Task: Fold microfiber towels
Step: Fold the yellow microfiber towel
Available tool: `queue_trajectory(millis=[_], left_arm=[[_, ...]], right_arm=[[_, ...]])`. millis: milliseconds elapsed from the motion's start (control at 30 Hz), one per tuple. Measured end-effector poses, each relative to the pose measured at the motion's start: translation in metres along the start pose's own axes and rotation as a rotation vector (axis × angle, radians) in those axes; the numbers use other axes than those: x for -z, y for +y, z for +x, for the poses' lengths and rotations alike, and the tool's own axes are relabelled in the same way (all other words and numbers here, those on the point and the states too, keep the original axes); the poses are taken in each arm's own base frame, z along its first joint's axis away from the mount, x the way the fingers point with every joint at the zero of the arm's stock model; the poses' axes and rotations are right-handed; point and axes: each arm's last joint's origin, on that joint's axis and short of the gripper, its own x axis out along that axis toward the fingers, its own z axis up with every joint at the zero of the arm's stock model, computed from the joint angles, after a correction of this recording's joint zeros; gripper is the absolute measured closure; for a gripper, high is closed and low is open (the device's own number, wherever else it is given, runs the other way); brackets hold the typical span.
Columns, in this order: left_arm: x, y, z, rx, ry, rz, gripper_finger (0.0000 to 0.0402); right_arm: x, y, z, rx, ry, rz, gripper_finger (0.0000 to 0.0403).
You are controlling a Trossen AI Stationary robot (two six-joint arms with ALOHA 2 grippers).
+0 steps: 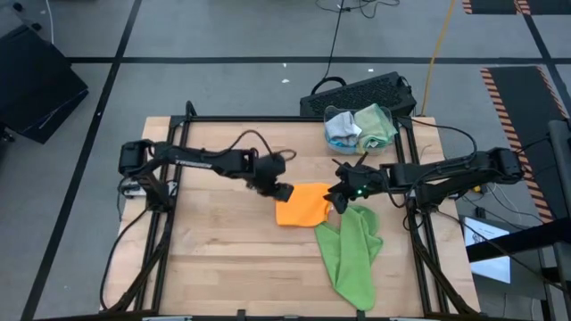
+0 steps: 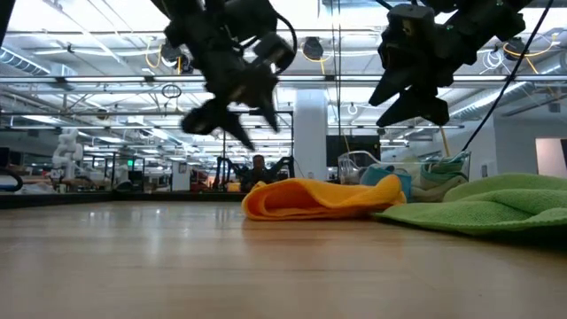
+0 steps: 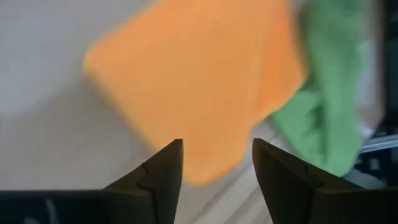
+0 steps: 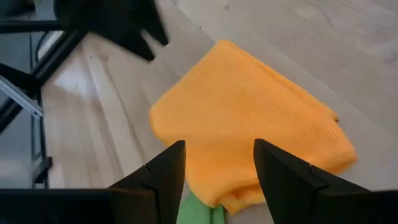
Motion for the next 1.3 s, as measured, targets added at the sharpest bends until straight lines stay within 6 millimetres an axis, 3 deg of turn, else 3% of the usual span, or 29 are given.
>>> queue_trajectory(millis=[233, 500, 767, 900, 1033, 1133, 1300], left_arm=[[0.035, 0.011, 0.023, -0.108, 0.081, -0.221, 0.0181], [0.045, 0.028, 0.05, -0.044, 0.052, -0.403, 0.0173], [0.047, 0.033, 0.078, 0.069, -0.005, -0.428, 0.0237], [0.048, 0.031, 0.093, 0.107, -0.032, -0.344, 0.0305], [0.051, 0.03, 0.089, 0.069, -0.042, -0.269, 0.0387], [0.053, 0.032, 0.075, 0.009, -0.036, -0.225, 0.039], [0.052, 0.042, 0.031, -0.15, 0.003, -0.15, 0.0395]], right_arm=[[0.0, 0.0, 0.001, 0.0, 0.002, -0.004, 0.0222], [-0.008, -0.009, 0.001, -0.097, 0.08, -0.118, 0.0222], [-0.021, -0.024, -0.002, -0.217, 0.141, -0.177, 0.0222], [-0.028, -0.029, -0.004, -0.255, 0.12, -0.209, 0.0222], [-0.035, -0.033, -0.004, -0.266, 0.081, -0.212, 0.0222], [-0.039, -0.032, -0.004, -0.277, 0.045, -0.218, 0.0222], [-0.049, -0.028, 0.004, -0.287, 0.023, -0.199, 0.0222]])
